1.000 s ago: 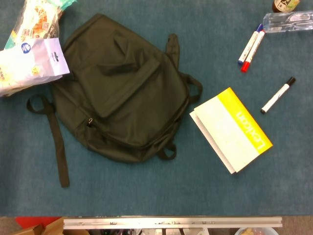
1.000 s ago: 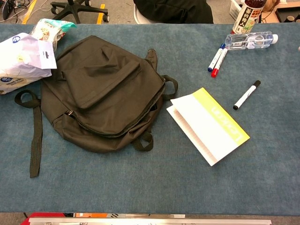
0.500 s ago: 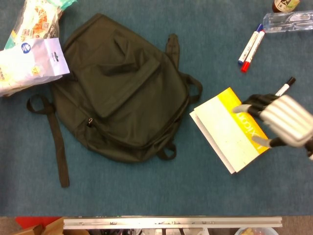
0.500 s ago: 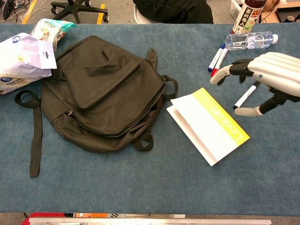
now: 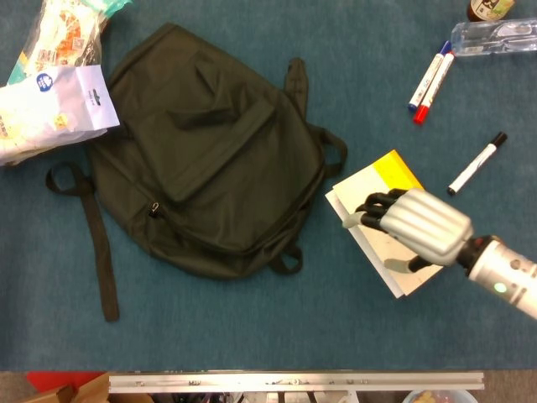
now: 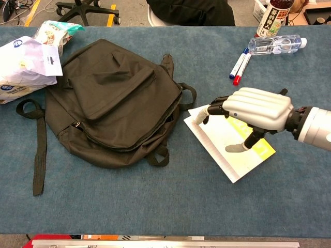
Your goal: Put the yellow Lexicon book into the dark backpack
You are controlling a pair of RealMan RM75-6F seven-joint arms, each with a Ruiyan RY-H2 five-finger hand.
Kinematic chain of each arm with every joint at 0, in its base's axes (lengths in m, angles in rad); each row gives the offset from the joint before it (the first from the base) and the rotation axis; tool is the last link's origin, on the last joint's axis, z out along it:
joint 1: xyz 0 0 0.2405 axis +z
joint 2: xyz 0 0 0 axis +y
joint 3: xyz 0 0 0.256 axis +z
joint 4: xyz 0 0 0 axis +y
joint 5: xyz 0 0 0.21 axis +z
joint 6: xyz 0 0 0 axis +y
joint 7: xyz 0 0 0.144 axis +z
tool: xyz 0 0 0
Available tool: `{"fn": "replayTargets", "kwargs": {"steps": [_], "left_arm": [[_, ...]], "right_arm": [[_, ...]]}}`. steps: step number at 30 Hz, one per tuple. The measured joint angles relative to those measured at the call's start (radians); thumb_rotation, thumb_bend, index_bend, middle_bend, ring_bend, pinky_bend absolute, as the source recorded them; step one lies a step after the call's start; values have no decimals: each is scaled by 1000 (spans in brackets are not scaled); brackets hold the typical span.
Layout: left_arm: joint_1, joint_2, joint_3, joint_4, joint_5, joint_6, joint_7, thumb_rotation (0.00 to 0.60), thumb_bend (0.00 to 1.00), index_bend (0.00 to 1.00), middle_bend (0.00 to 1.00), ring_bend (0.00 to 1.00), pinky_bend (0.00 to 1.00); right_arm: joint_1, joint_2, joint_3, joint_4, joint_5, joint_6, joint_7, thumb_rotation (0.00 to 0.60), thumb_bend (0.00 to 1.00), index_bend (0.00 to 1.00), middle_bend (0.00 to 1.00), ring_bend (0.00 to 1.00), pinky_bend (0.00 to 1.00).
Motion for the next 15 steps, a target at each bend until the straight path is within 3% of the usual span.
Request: {"fn": "replayTargets", "kwargs": {"steps": [15], "left_arm": [[4,1,0,11,-12,-9,-9,600,348,153,127,98,70]], "right_arm": [[91,-164,-14,86,46,-83,-5,600,162,275,351,262,388]]}}
